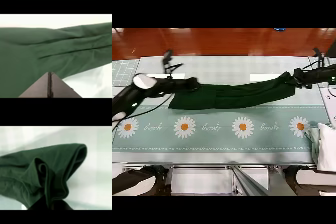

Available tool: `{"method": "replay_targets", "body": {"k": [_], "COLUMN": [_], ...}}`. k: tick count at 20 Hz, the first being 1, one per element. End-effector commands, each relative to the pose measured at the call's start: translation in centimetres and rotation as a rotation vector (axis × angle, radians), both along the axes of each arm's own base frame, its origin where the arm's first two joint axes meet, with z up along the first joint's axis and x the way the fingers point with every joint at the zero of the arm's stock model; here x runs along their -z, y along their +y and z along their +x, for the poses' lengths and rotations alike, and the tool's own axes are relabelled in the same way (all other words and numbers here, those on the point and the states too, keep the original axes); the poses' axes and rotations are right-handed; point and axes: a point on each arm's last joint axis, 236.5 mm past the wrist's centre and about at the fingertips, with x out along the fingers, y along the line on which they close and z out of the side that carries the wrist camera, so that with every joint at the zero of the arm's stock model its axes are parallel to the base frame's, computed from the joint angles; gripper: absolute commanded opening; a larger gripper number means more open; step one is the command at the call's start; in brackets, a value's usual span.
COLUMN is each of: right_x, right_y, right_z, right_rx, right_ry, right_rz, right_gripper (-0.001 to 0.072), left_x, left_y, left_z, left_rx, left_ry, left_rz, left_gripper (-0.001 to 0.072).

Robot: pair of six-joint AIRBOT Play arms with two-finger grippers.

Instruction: Fold the shirts.

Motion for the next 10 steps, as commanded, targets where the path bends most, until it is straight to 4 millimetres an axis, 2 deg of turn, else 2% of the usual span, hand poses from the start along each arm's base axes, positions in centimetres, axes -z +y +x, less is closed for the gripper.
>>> {"method": "replay_targets", "body": {"k": [1,4,7,10], "right_x": [-3.6,-6.6,-9.2,-11.7], "right_y": [0.4,2.1,3.8,4.7], "right_z": [-4.7,-8.4,-11.2,-12.5], "right_rx": [-0.028,-0.023,-0.024,-0.012], "right_ry": [-0.063,-0.148,-0.219,-0.285], "right_rz": [-0.095,-0.102,-0.086,-0.078], "right_gripper": [0.0026,0.0026,0.0026,0.0026], "left_x": [1.9,4.2,5.9,8.1], "left_y": [-9.2,-16.3,-21.1,-25.0], "left_z": [-0.5,-2.2,-4.2,-9.0], "left_rx": [0.214,0.38,0.469,0.567], "left_ry": [0.051,0.16,0.241,0.338], "left_rz": [-0.006,-0.021,-0.031,-0.013], "left_gripper": [0.002,0.002,0.002,0.002]}}
